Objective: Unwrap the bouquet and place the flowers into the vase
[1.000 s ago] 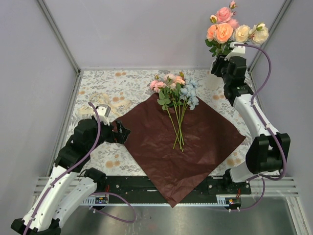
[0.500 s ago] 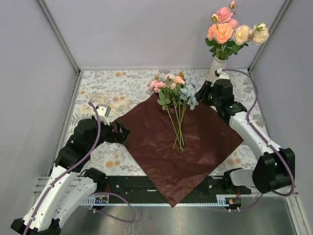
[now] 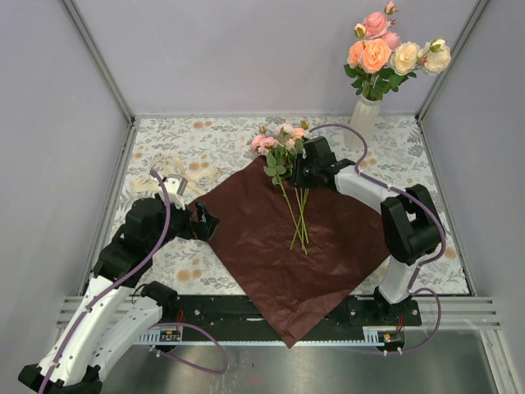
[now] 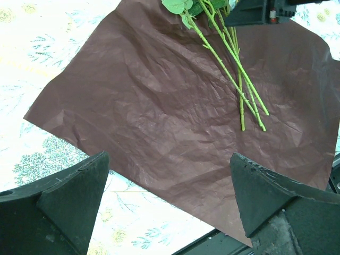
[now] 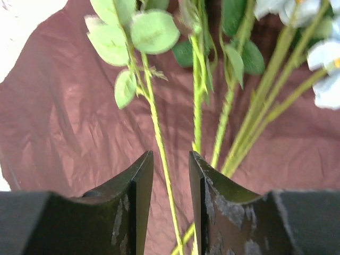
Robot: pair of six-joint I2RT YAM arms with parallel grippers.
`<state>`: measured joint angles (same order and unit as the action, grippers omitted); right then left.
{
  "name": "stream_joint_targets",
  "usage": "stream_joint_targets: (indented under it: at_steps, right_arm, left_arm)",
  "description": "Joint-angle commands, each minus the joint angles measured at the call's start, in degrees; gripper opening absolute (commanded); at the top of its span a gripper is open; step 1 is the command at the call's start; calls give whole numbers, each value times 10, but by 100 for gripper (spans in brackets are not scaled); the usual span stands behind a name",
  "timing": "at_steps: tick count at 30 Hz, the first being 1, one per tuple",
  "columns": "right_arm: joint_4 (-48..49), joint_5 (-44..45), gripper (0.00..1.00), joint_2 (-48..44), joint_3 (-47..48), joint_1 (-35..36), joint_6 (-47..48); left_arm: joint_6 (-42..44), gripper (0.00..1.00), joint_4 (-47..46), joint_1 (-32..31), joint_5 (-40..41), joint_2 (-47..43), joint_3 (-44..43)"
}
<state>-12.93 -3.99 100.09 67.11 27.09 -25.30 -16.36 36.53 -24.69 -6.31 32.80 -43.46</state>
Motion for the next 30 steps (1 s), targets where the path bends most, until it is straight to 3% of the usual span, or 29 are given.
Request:
stream_joint_targets:
  at_steps: [1, 15, 30]
  right_arm:
    - [-20, 37, 41, 51, 97, 9, 50]
    - [-100, 72, 39, 165, 218, 9, 92]
    - [-110, 97, 36, 211, 246, 9, 97]
  left_arm:
    - [0, 99, -23, -2, -14, 2, 2]
    - [1, 99, -23, -2, -16, 3, 0]
    - [1, 99, -24, -2, -14, 3, 2]
